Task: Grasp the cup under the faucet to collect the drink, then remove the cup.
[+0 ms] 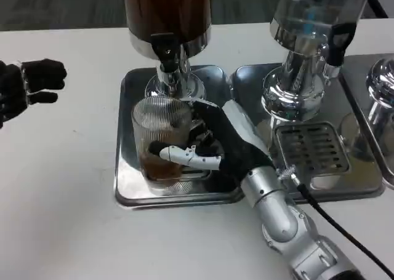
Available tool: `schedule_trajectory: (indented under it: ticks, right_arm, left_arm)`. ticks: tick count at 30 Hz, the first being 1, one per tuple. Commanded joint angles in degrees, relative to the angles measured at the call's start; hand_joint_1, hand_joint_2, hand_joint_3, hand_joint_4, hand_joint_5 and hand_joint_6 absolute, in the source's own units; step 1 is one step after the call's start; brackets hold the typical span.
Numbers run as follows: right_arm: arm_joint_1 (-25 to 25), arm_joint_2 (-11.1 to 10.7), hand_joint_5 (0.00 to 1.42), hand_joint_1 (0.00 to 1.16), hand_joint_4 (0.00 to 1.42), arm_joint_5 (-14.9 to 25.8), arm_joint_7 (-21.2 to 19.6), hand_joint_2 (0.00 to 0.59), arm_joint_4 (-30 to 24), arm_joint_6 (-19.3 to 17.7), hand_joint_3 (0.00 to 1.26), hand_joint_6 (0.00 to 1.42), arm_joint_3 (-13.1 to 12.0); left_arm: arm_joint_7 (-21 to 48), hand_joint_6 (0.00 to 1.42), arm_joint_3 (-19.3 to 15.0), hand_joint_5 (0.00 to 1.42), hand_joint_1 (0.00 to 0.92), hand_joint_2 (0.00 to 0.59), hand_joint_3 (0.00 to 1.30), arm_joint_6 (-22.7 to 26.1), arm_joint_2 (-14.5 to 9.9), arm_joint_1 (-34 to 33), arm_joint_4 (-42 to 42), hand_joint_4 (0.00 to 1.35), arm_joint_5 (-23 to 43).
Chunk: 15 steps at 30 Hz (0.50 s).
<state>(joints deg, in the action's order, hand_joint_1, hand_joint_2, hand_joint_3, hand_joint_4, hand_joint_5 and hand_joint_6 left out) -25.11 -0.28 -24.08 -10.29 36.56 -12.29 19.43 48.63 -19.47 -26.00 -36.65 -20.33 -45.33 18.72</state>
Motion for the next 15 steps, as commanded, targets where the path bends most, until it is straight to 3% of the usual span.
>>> schedule_trajectory:
  ticks: [1,15]
  right_arm:
    - [1.9,-0.5,0.67,0.64,0.54,-0.4,-1.6,0.204,-1.6,0.0,0.4,0.9,-0.8]
    - [3.8,-0.6,0.73,0.64,0.59,-1.2,-4.8,0.212,-4.2,-0.4,0.44,0.99,-1.9]
  left_arm:
    - [0.0,0.29,0.4,0.26,0.0,0.108,0.4,-0.1,-0.3,0.7,-0.3,0.29,-0.9]
    - [0.3,0.3,1.0,0.27,0.0,0.105,0.39,-0.5,-0.1,0.3,-0.2,0.29,-1.6]
